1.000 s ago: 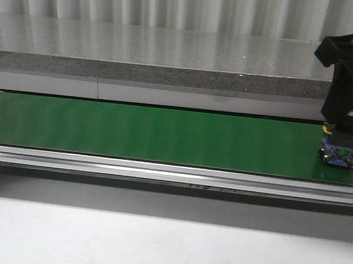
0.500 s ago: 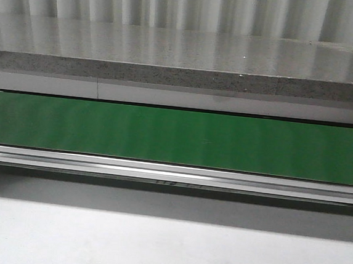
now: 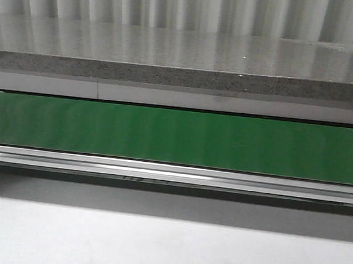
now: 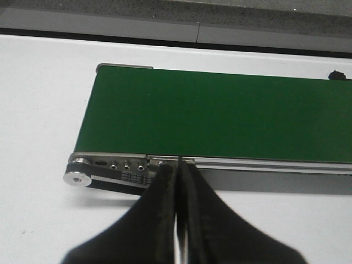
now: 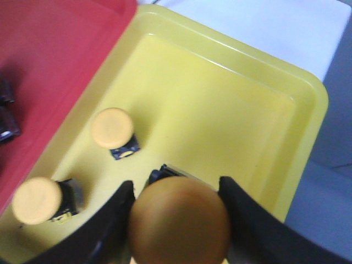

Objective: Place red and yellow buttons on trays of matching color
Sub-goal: 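Lower the yellow button into the yellow tray and open the right gripper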

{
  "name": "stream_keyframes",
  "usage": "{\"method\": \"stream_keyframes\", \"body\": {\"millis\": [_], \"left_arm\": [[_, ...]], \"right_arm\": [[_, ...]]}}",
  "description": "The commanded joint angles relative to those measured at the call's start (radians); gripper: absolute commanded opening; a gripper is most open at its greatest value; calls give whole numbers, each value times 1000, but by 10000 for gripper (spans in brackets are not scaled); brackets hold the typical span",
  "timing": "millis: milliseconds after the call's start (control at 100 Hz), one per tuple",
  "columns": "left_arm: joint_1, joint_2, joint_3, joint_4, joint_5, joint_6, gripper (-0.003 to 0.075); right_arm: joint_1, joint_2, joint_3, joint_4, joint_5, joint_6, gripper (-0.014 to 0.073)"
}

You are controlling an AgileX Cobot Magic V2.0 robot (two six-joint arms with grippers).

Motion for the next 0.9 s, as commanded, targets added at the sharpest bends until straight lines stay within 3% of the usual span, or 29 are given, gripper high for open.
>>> {"method": "stream_keyframes", "body": {"millis": [0, 310, 590, 660, 810, 890], "left_arm": [[-9, 5, -27, -3, -67, 1, -20], [-9, 5, -27, -3, -67, 1, -20], [-9, 5, -27, -3, -67, 1, -20], [-9, 5, -27, -3, -67, 1, -20], [-9, 5, -27, -3, -67, 1, -20], [-9, 5, -27, -3, -67, 1, -20]], "right_arm": [[-62, -3, 25, -4, -103, 15, -43], [-136, 146, 91, 56, -307, 25, -43], [-136, 264, 92, 62, -346, 56, -27], [-136, 273, 92, 62, -348, 56, 57], [-136, 273, 92, 63, -348, 56, 427], [-136, 266, 92, 64, -345, 56, 552]]}}
